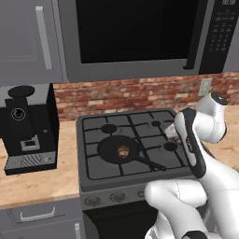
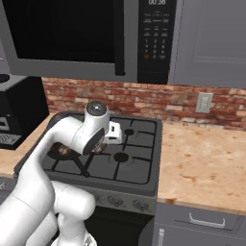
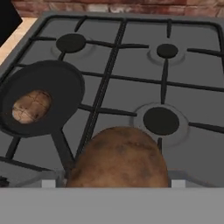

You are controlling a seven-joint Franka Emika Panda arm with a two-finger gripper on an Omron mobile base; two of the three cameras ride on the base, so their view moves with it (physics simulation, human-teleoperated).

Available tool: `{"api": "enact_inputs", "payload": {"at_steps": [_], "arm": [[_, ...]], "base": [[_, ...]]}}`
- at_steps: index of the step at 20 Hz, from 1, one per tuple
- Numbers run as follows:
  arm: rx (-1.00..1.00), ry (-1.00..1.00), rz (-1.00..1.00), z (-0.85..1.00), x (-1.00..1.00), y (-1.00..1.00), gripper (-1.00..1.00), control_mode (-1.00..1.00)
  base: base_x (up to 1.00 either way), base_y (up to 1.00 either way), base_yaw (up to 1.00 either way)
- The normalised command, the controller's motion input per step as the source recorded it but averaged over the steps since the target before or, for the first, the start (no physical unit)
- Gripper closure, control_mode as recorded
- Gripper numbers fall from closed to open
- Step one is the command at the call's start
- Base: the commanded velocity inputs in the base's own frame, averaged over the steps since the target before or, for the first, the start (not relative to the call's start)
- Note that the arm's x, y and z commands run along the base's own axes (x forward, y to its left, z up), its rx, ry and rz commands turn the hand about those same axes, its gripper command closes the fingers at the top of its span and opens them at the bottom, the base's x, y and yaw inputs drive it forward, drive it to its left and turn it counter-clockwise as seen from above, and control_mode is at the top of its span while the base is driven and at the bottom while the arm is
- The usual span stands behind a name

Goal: Put the potato and potato in the pan. Then turn on the front left burner and set the heat to medium.

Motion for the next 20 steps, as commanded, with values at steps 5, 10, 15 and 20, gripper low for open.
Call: {"api": "enact_inputs", "payload": {"at_steps": [5, 10, 15, 20], "arm": [[-0.03, 0.12, 0.12, 0.21, 0.0, 0.97, 1.0, -1.0], [-0.1, 0.19, 0.07, 0.05, 0.15, 0.82, 1.0, -1.0], [-0.15, 0.2, 0.01, -0.09, 0.4, 0.61, 1.0, -1.0], [-0.13, 0.15, 0.0, -0.09, 0.38, 0.46, 1.0, -1.0]], "base": [[0.0, 0.0, 0.0], [0.0, 0.0, 0.0], [0.0, 0.0, 0.0], [0.0, 0.0, 0.0]]}}
